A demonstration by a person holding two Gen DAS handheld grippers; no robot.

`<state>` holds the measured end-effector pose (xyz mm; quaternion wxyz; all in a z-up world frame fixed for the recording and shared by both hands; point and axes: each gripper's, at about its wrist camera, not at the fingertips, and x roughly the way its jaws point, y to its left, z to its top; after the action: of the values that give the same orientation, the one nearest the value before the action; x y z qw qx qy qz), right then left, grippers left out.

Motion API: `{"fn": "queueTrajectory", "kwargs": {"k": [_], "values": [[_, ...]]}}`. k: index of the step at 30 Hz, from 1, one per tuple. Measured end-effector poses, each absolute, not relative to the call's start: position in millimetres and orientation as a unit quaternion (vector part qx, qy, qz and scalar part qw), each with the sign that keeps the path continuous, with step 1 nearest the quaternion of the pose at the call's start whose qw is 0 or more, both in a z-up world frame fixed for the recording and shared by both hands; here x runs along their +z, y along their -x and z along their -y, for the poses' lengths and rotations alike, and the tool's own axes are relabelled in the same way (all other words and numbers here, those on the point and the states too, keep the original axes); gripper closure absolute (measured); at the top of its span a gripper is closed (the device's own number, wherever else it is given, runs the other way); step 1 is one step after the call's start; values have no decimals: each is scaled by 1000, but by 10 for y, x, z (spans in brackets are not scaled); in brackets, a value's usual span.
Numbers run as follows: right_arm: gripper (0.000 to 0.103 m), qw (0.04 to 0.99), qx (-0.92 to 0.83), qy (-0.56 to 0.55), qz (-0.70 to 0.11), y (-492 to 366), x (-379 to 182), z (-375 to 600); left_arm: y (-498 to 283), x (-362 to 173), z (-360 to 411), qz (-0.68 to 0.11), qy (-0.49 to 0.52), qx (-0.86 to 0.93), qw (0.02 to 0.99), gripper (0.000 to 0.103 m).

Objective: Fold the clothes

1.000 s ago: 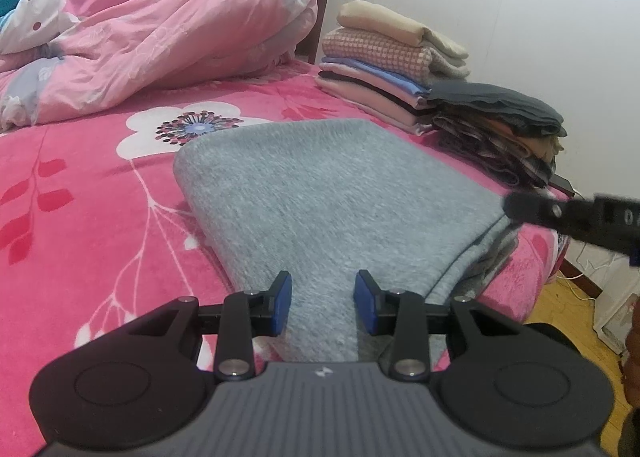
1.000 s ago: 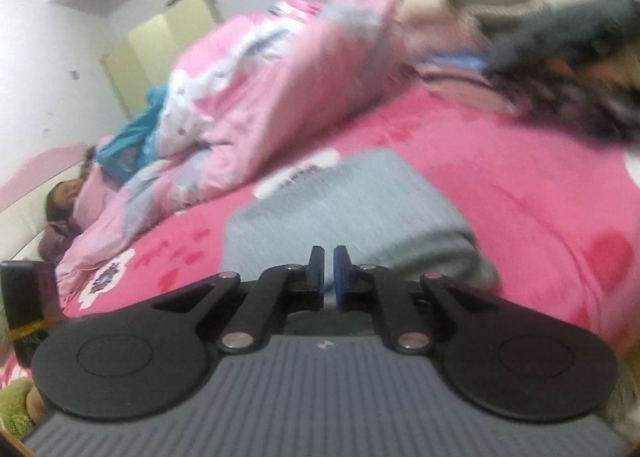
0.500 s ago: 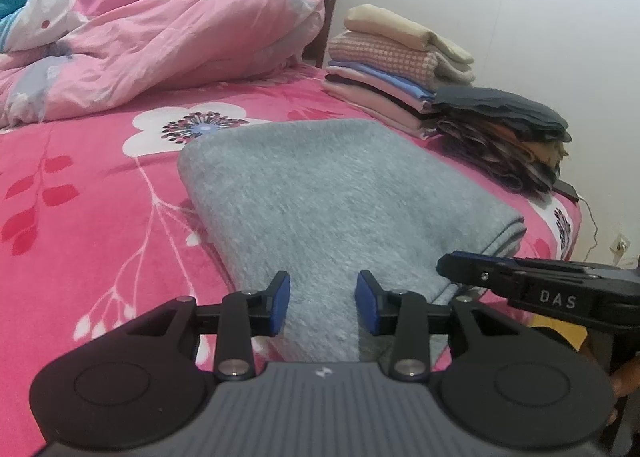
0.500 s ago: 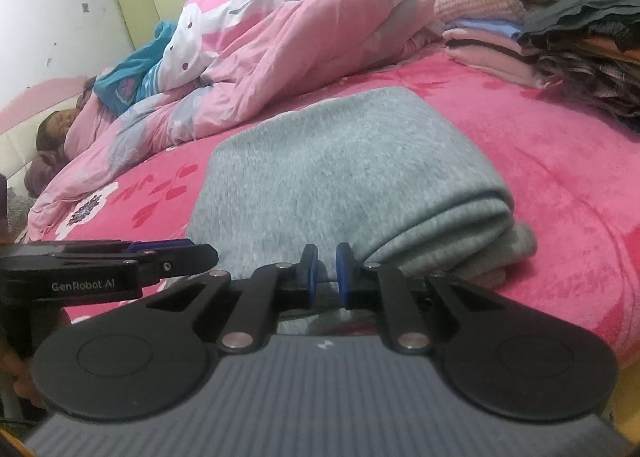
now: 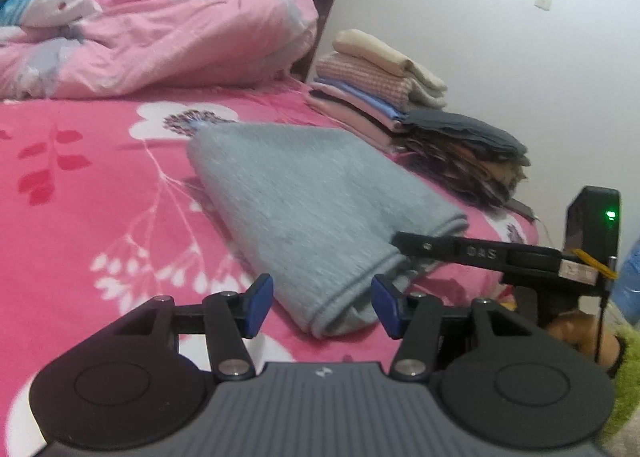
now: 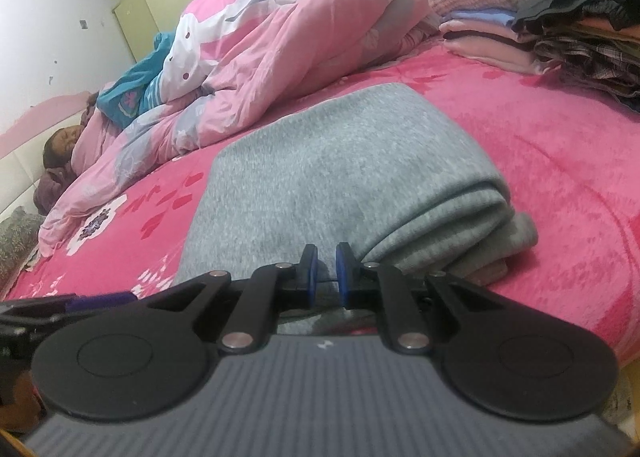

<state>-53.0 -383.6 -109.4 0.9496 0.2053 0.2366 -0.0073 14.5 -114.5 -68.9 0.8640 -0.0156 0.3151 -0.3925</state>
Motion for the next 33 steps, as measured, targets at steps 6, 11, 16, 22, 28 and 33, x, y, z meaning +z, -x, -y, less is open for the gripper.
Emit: {"fn": "queueTrajectory", "kwargs": {"k": [6,11,16,22,28,33], "values": [[94,948,-4,-216,-233,550,-1111,3855,-195,-664,1197,-311,15,-384,869,52],[94,949,-4,-217,-230,551,-1116,3854,-443,-508,1331,-295,38,-373,879,53],[94,948,-5,-215,-233,557,-1102,3846,-767,-421,1728,-301,11,-353,886,54],[90,960,8,-173,-220,490,-671,3874,-1172,-471,2098,-342,-11,-314,885,54],[81,972,-1,-97,-213,-242,-246,4128,-1299,-514,2285,-357,-48,-284,889,53],[75,948,-9,-82,-309,-1057,-501,4403,-1330,-569,2440,-364,-89,-265,888,48]]}}
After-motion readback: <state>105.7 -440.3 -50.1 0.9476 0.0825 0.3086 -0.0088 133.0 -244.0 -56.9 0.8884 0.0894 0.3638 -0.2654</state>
